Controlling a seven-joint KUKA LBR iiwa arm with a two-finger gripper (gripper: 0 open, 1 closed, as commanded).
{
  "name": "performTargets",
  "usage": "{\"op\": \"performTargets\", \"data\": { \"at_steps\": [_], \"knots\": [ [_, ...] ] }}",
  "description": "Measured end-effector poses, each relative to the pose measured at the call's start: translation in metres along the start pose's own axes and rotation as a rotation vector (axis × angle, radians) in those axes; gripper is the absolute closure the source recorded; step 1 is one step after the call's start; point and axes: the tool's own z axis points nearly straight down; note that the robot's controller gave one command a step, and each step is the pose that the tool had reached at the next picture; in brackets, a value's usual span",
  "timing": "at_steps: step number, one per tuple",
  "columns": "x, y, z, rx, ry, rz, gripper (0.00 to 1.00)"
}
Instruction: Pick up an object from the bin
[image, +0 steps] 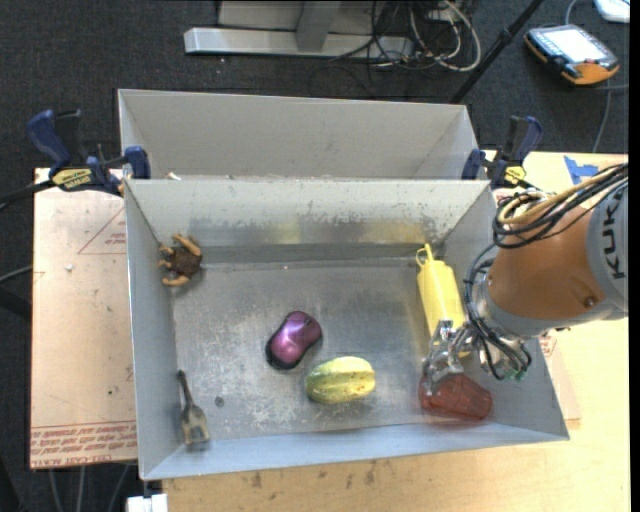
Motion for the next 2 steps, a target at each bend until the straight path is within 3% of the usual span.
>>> {"op": "performTargets", "data": {
  "at_steps": [1,2],
  "knots": [
    [-0.0020,0.0007,-0.0010,-0.001,-0.008,0.000,0.00],
    [0.0001,0.0000,0.0000,0.000,0.000,0.000,1.00]
  ]
}}
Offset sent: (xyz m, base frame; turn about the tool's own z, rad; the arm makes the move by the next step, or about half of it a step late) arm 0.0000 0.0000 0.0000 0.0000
